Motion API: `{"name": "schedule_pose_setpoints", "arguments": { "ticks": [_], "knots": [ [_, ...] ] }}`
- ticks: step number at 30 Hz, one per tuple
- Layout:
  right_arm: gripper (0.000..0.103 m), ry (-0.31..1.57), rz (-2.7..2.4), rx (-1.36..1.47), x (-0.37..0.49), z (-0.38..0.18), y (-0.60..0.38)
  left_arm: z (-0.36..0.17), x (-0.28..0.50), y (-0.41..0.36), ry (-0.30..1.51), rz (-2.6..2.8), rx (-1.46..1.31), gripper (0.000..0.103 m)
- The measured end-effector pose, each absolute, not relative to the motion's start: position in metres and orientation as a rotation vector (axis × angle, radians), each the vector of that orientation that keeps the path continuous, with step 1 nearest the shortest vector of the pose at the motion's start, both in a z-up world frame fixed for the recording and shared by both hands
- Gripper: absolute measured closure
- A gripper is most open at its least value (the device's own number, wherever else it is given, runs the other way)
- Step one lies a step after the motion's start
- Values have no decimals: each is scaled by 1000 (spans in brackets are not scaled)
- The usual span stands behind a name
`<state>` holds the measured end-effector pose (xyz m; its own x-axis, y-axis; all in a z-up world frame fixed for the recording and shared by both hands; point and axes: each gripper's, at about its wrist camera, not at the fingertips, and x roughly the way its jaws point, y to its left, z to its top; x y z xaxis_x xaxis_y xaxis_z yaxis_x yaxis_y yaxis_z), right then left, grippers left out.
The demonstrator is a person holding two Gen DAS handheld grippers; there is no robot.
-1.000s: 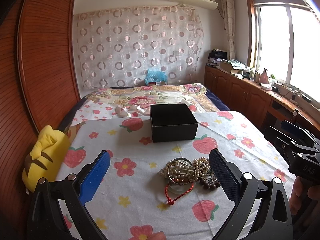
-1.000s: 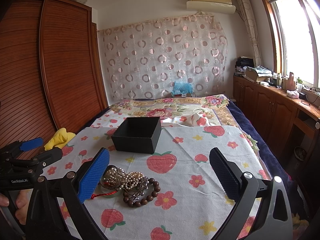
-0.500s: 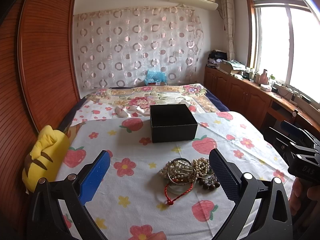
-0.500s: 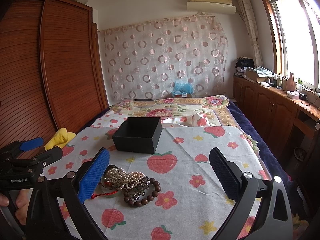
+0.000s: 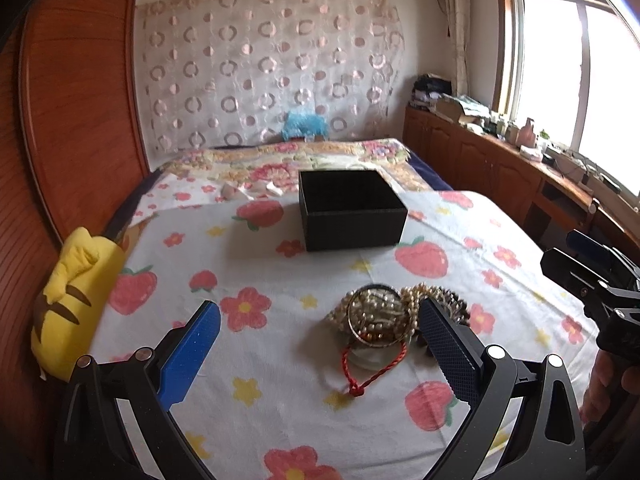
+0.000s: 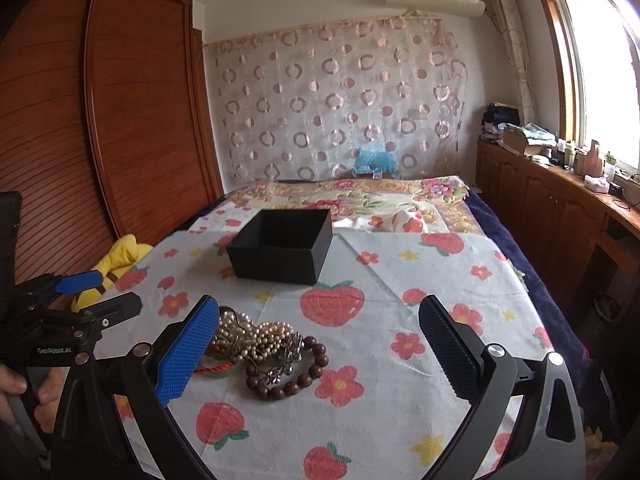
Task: Organize jewelry
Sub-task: 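Lower the left gripper onto the silver bangle and close on it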
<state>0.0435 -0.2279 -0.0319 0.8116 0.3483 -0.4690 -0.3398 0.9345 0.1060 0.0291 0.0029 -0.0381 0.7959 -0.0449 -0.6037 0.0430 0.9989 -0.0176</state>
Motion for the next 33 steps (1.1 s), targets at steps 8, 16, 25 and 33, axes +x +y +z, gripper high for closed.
{"name": "schedule_pose_setpoints", "arguments": {
  "ticks": [8, 16, 25, 33],
  "knots": [
    [14, 567, 409, -9, 56, -60, -217, -65, 53, 6, 726, -114, 8, 17],
    [30, 629, 453, -16, 61, -78, -210, -87, 76, 10, 822, -166, -16, 44],
    [35, 663, 472, -21, 62, -86, -208, -97, 96, 13, 875, -195, -50, 76],
    [39, 677, 488, -27, 62, -90, -204, -98, 106, 9, 879, -213, -39, 83]
  ]
}}
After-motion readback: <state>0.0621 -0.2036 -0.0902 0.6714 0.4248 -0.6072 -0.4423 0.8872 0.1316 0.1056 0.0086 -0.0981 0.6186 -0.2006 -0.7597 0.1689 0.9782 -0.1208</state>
